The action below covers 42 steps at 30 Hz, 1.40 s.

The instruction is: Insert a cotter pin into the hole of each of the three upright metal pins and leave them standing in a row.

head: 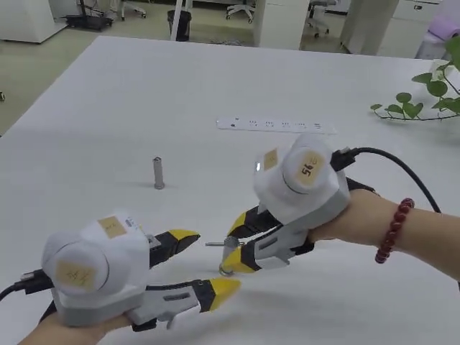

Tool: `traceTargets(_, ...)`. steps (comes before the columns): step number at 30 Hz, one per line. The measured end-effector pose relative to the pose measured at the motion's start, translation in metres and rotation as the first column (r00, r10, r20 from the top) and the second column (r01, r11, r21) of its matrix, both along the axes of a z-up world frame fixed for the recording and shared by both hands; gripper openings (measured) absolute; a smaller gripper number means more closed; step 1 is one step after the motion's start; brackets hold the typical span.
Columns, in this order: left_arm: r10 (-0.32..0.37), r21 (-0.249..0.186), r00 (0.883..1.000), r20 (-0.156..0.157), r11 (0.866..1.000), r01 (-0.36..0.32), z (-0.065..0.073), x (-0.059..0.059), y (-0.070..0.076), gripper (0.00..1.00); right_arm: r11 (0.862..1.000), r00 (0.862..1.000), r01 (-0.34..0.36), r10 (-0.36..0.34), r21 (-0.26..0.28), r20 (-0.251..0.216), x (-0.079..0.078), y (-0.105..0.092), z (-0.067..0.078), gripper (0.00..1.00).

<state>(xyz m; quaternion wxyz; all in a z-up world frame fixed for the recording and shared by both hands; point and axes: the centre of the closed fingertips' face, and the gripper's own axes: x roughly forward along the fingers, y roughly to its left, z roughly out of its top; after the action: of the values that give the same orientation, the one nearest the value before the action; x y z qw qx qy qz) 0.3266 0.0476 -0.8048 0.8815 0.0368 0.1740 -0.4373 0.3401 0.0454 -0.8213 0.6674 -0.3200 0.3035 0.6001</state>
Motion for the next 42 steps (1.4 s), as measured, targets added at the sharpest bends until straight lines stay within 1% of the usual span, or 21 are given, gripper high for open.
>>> traceTargets(3,-0.005,-0.002,1.000,0.005,1.000,0.005,0.005,-0.005,0.002,0.56,1.000,1.000,-0.001,0.001,-0.009,0.018,0.003,0.000,-0.002,0.26)
traceTargets(6,0.012,-0.010,1.000,0.013,1.000,-0.012,0.010,-0.007,0.008,0.56,1.000,1.000,-0.005,0.005,-0.021,0.029,0.005,0.000,-0.006,0.25)
traceTargets(10,0.024,-0.015,1.000,0.014,1.000,-0.024,0.015,-0.011,0.015,0.56,1.000,1.000,-0.014,0.014,-0.021,0.027,0.006,0.003,-0.009,0.23)
traceTargets(14,0.051,-0.025,0.999,0.019,0.998,-0.050,0.021,-0.013,0.023,0.56,0.999,0.998,-0.028,0.030,-0.043,0.052,0.009,0.003,-0.012,0.17)
traceTargets(16,0.061,-0.015,0.998,0.025,0.998,-0.060,0.023,-0.013,0.026,0.55,0.999,0.999,-0.027,0.029,-0.043,0.046,0.009,0.003,-0.013,0.17)
traceTargets(17,0.067,-0.001,0.997,0.033,0.998,-0.067,0.024,-0.014,0.029,0.55,0.999,0.999,-0.026,0.028,-0.046,0.044,0.009,0.003,-0.013,0.17)
traceTargets(19,0.070,0.006,0.997,0.042,0.997,-0.071,0.026,-0.015,0.031,0.54,0.998,0.998,-0.033,0.035,-0.048,0.044,0.008,0.003,-0.013,0.16)
traceTargets(20,0.076,0.008,0.996,0.045,0.997,-0.077,0.027,-0.016,0.033,0.54,0.998,0.999,-0.030,0.032,-0.047,0.041,0.008,0.003,-0.013,0.16)
traceTargets(23,0.094,0.001,0.994,0.049,0.996,-0.095,0.031,-0.017,0.038,0.53,1.000,1.000,-0.013,0.013,-0.028,0.005,0.006,0.003,-0.012,0.14)
traceTargets(24,0.101,-0.001,0.994,0.049,0.995,-0.101,0.032,-0.017,0.039,0.53,0.999,1.000,-0.012,0.013,-0.032,0.009,0.006,0.003,-0.012,0.13)
traceTargets(25,0.110,-0.005,0.993,0.048,0.994,-0.109,0.032,-0.017,0.041,0.52,0.999,1.000,-0.012,0.012,-0.033,0.002,0.006,0.003,-0.012,0.13)
traceTargets(26,0.114,-0.007,0.992,0.046,0.993,-0.114,0.033,-0.018,0.041,0.52,0.999,1.000,-0.010,0.009,-0.038,-0.018,0.005,0.002,-0.012,0.13)
traceTargets(27,0.123,-0.007,0.991,0.044,0.992,-0.123,0.033,-0.017,0.043,0.51,0.999,1.000,-0.010,0.009,-0.039,-0.024,0.004,0.002,-0.012,0.13)
traceTargets(28,0.128,-0.006,0.991,0.043,0.992,-0.128,0.033,-0.018,0.044,0.51,0.999,0.999,-0.009,0.007,-0.042,-0.040,0.003,0.002,-0.013,0.13)
traceTargets(31,0.152,-0.009,0.987,0.045,0.988,-0.152,0.035,-0.019,0.049,0.51,0.998,0.999,-0.028,0.026,-0.055,-0.038,0.001,0.002,-0.013,0.12)
traceTargets(33,0.170,-0.024,0.984,0.044,0.985,-0.169,0.037,-0.020,0.052,0.51,0.997,0.999,-0.035,0.033,-0.062,-0.042,-0.001,0.001,-0.013,0.12)
traceTargets(34,0.179,-0.029,0.983,0.042,0.984,-0.178,0.038,-0.021,0.054,0.51,0.997,0.998,-0.035,0.031,-0.065,-0.051,-0.002,0.001,-0.013,0.12)
traceTargets(38,0.198,-0.025,0.979,0.047,0.980,-0.197,0.039,-0.024,0.060,0.51,0.997,0.997,-0.046,0.042,-0.065,-0.064,-0.004,0.001,-0.012,0.12)
traceTargets(42,0.209,-0.021,0.977,0.050,0.978,-0.208,0.040,-0.025,0.064,0.51,0.999,0.996,-0.026,0.022,-0.046,-0.081,0.002,0.000,-0.003,0.12)
